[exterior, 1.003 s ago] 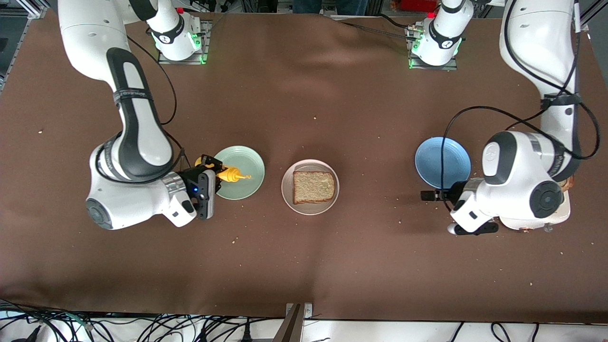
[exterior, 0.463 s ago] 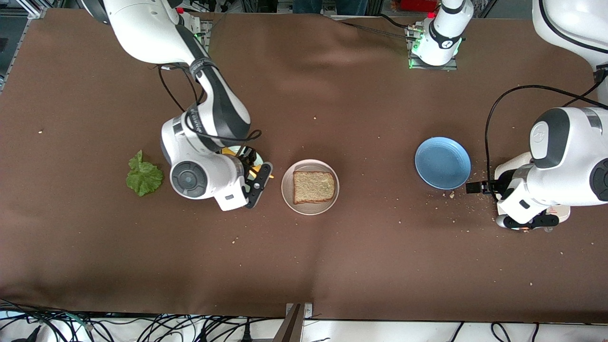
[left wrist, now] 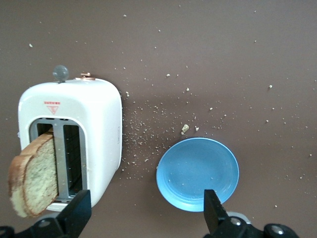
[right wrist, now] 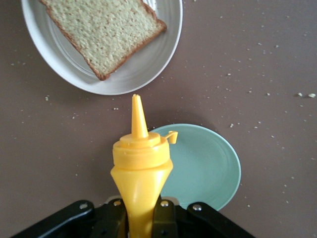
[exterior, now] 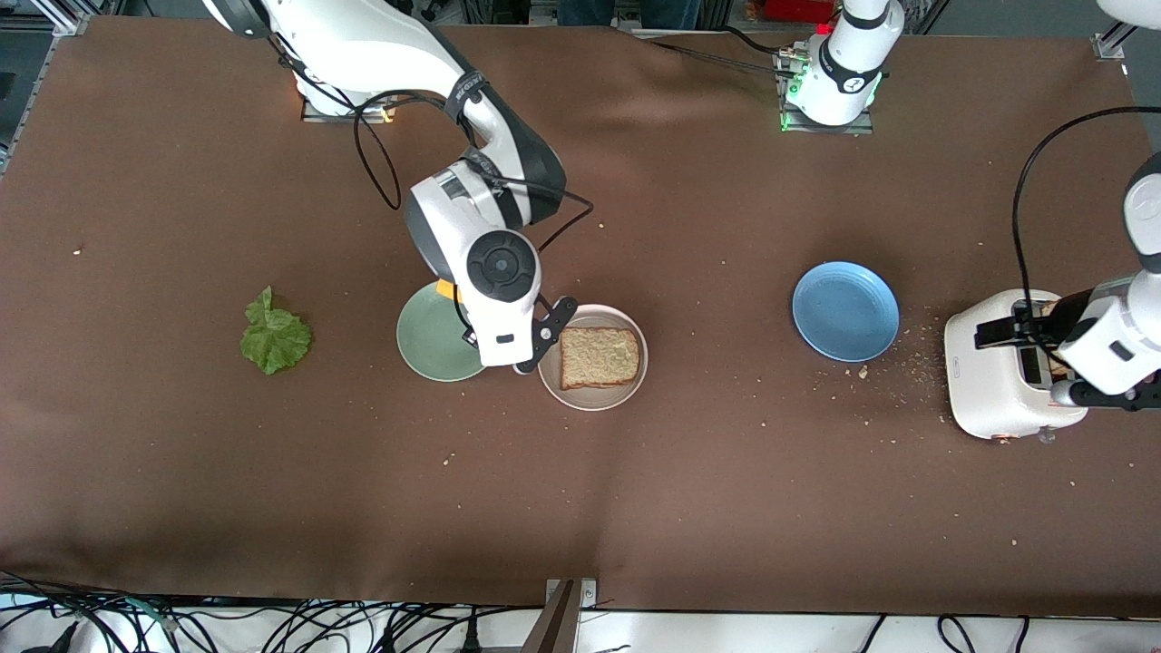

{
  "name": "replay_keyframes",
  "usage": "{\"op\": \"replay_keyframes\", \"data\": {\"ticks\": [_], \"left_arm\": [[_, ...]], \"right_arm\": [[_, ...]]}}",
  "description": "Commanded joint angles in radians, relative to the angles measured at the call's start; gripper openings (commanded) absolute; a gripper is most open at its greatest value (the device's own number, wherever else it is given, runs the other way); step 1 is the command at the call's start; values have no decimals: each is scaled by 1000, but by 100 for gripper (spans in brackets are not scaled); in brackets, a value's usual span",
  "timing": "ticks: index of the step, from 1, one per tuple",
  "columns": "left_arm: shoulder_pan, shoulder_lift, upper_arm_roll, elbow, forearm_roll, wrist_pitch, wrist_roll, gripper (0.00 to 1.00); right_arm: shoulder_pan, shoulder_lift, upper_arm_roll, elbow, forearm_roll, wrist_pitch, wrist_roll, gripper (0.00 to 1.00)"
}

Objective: Make sandwich in beige plate with both arms

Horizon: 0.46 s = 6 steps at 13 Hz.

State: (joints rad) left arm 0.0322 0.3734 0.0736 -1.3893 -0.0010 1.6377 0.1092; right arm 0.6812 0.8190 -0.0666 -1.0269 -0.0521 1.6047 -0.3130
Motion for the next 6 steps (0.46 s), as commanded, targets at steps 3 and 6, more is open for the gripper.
{"op": "replay_keyframes", "data": {"ticks": [3, 6], "left_arm": [[-11, -204, -46, -151, 32, 10, -5, 100], [-35, -281, -66, -197, 25, 14, -19, 100]], "right_arm": [[108, 8, -9, 13, -182, 14, 101, 0], [152, 22, -4, 4, -261, 15, 120, 0]]}}
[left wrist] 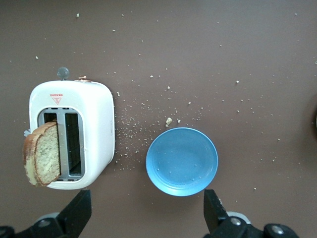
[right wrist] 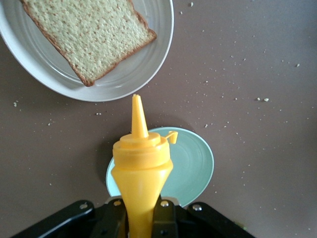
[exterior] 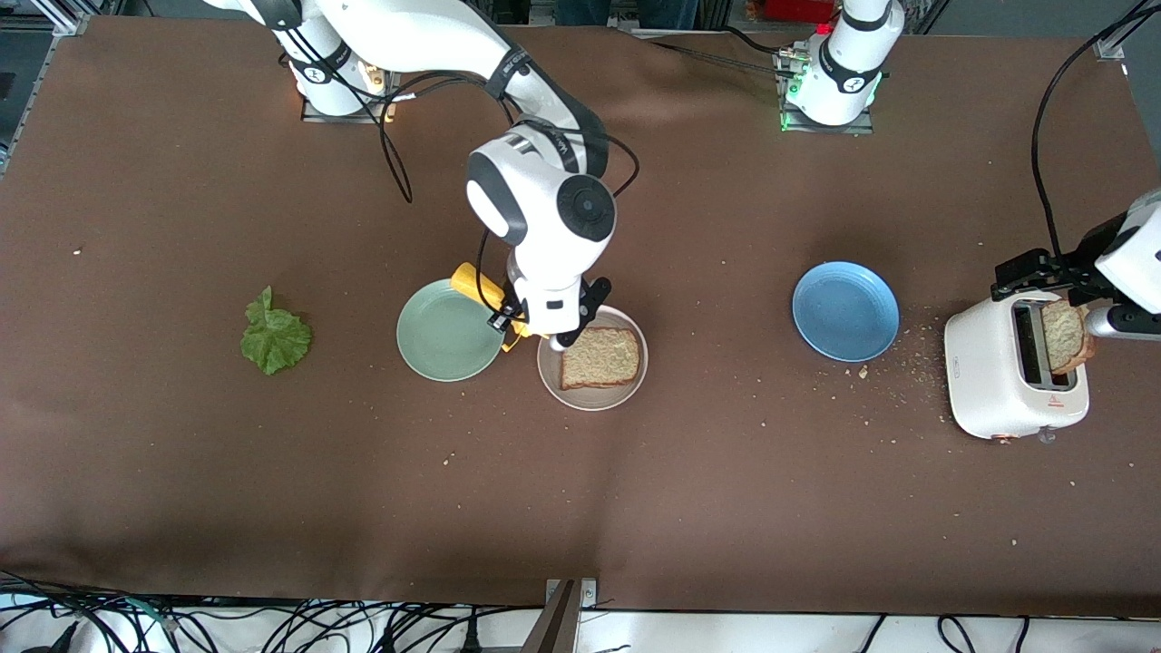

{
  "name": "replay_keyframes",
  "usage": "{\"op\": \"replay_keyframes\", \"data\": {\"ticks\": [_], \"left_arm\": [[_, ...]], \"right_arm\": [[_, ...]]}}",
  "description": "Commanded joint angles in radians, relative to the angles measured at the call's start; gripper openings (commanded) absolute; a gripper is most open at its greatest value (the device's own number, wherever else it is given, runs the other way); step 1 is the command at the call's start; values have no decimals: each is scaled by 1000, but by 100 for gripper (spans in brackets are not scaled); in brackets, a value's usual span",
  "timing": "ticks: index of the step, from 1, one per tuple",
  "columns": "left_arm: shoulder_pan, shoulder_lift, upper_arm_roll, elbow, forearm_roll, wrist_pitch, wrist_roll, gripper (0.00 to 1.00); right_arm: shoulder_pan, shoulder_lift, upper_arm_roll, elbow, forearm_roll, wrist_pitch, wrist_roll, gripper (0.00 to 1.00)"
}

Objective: Make sandwich in beige plate with both arms

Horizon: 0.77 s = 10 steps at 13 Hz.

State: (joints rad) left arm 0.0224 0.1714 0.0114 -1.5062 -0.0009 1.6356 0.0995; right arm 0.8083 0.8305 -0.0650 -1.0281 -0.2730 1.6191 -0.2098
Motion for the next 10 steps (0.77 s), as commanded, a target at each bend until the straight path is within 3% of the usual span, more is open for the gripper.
{"op": "replay_keyframes", "data": {"ticks": [1, 5, 6, 10], "left_arm": [[-44, -111, -4, -112, 32, 47, -12, 100], [-45, -113, -4, -126, 19, 67, -21, 100], [-44, -112, -4, -124, 16, 72, -23, 100], [-30, -92, -4, -109, -45, 96, -23, 100]], "right_arm": [[25, 12, -7, 5, -40, 1, 13, 0], [-27, 4, 0, 10, -22, 5, -40, 0], [-56, -2, 1, 11, 26, 10, -90, 0], [-222, -54, -4, 8, 383, -5, -271, 0]]}}
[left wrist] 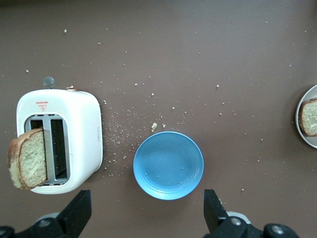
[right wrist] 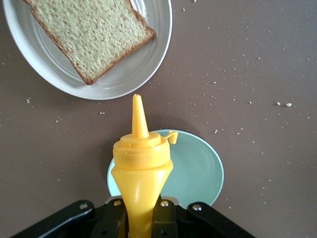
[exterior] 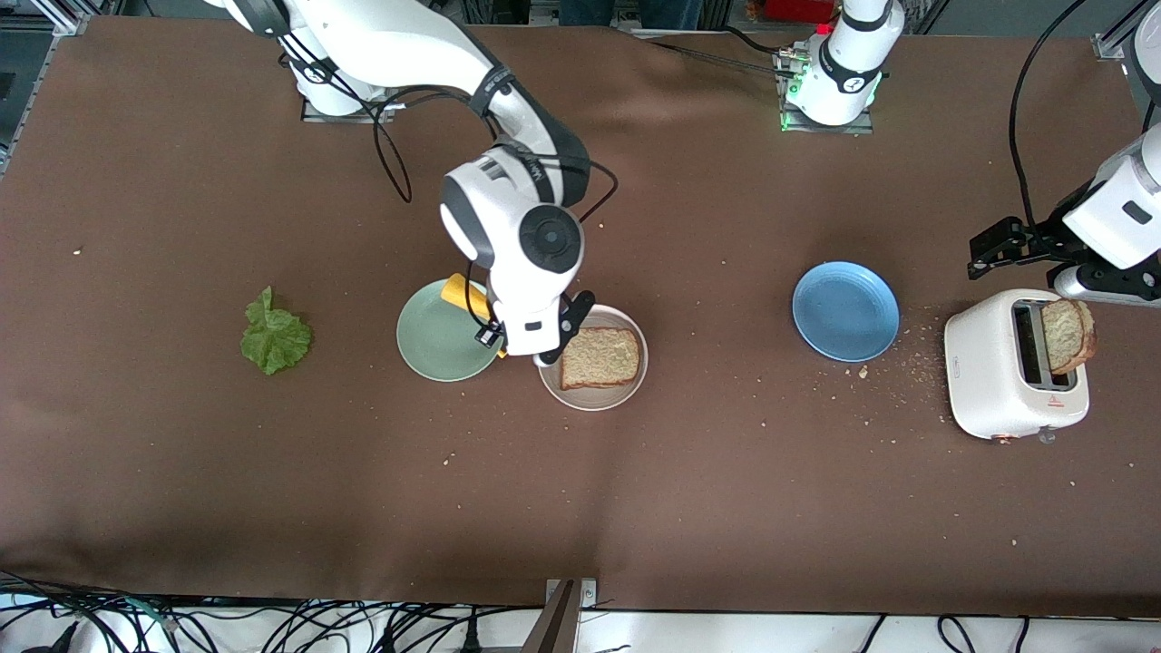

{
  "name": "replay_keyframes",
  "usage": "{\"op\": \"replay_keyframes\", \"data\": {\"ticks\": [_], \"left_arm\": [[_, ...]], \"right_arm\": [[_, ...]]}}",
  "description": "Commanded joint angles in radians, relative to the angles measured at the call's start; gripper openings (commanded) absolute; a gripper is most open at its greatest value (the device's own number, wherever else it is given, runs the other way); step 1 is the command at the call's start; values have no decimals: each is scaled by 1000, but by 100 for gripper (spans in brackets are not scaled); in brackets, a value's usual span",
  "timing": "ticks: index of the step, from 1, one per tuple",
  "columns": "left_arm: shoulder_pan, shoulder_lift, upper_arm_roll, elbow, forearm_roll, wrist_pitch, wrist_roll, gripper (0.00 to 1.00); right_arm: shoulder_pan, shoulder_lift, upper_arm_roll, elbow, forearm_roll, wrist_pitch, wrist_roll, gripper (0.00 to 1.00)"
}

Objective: Make sandwich in beige plate with both arms

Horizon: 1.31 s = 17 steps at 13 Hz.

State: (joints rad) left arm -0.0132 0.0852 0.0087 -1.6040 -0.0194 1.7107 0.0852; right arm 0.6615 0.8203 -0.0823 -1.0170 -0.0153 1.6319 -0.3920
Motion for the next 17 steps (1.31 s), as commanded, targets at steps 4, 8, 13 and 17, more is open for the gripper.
{"op": "replay_keyframes", "data": {"ticks": [4, 8, 13, 17], "left_arm": [[22, -1, 4, -10, -27, 15, -2, 100], [21, -4, 1, -10, -27, 12, -7, 100], [21, -2, 1, -10, -25, 12, -7, 100], [21, 5, 0, -11, -27, 12, -7, 100]], "right_arm": [[-251, -44, 16, -8, 421, -99, -308, 0], [-400, -40, 16, -49, 631, -187, -629, 0], [-531, -40, 16, -150, 768, -305, -996, 0], [-614, -38, 16, -274, 824, -356, -1310, 0]]}}
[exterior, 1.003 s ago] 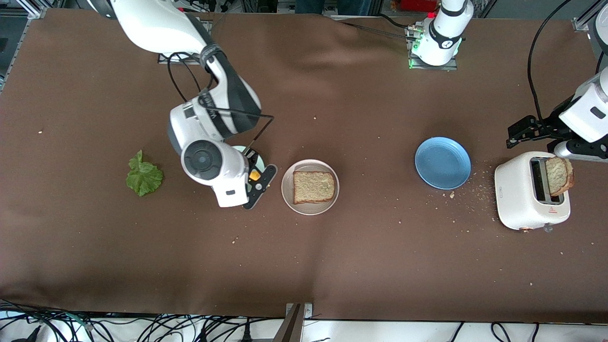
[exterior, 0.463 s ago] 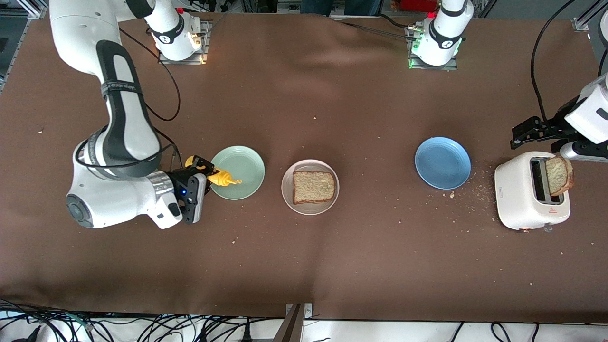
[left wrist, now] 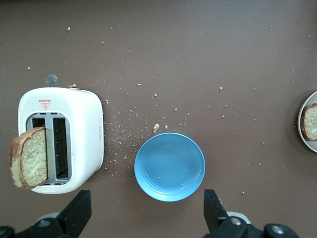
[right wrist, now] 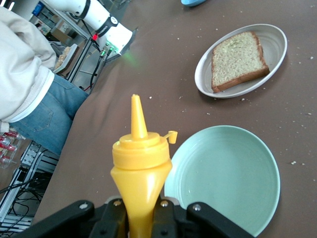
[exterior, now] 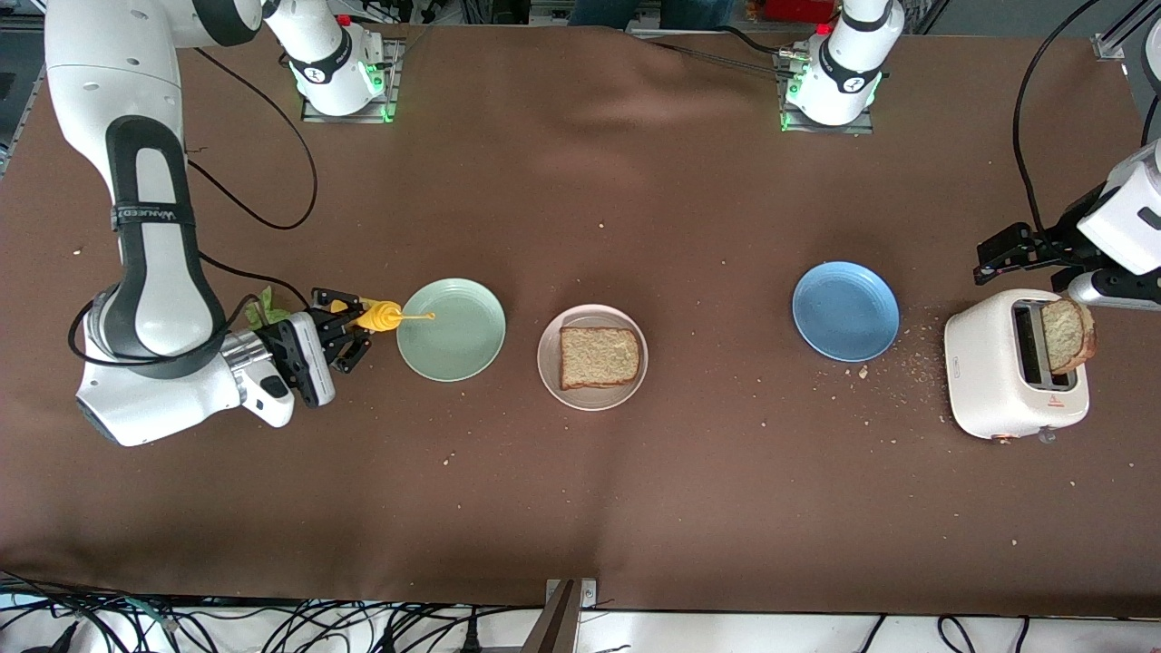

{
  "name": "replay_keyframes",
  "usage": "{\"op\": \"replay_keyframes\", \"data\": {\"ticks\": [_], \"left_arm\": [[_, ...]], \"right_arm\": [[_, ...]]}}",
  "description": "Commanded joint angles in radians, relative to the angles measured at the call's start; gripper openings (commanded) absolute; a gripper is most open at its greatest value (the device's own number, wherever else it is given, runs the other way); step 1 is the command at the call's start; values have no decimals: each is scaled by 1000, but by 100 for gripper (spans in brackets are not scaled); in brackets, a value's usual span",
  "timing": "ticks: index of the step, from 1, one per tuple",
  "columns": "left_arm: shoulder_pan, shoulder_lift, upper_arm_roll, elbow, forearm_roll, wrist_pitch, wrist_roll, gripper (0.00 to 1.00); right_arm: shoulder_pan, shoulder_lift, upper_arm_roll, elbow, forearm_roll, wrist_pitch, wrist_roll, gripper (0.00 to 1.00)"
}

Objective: Make sandwich in beige plate with both arms
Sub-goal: 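Set the mustard bottle down beside the green plate and open the right gripper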

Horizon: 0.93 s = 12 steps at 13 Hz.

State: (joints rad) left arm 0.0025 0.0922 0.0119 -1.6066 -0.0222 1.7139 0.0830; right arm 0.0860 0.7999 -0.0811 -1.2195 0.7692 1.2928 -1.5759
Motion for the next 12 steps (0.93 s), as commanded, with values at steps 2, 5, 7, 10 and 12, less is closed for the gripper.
{"op": "replay_keyframes", "data": {"ticks": [2, 5, 7, 10, 12], "left_arm": [[5, -2, -3, -9, -24, 10, -5, 100], [4, 0, -3, -7, -24, 9, -5, 100], [5, 0, -3, -7, -24, 10, -5, 100], [5, 0, -3, -9, -24, 10, -3, 100], [5, 4, -3, -7, -24, 10, -3, 100]], "right_arm": [[-60, -18, 14, -139, 56, -14, -278, 0], [-121, -7, 14, -245, 96, -13, -508, 0], [-152, 24, 14, -270, 98, -18, -637, 0], [-169, 76, 14, -268, 143, -26, -757, 0], [-169, 90, 14, -268, 159, -26, -792, 0]]}}
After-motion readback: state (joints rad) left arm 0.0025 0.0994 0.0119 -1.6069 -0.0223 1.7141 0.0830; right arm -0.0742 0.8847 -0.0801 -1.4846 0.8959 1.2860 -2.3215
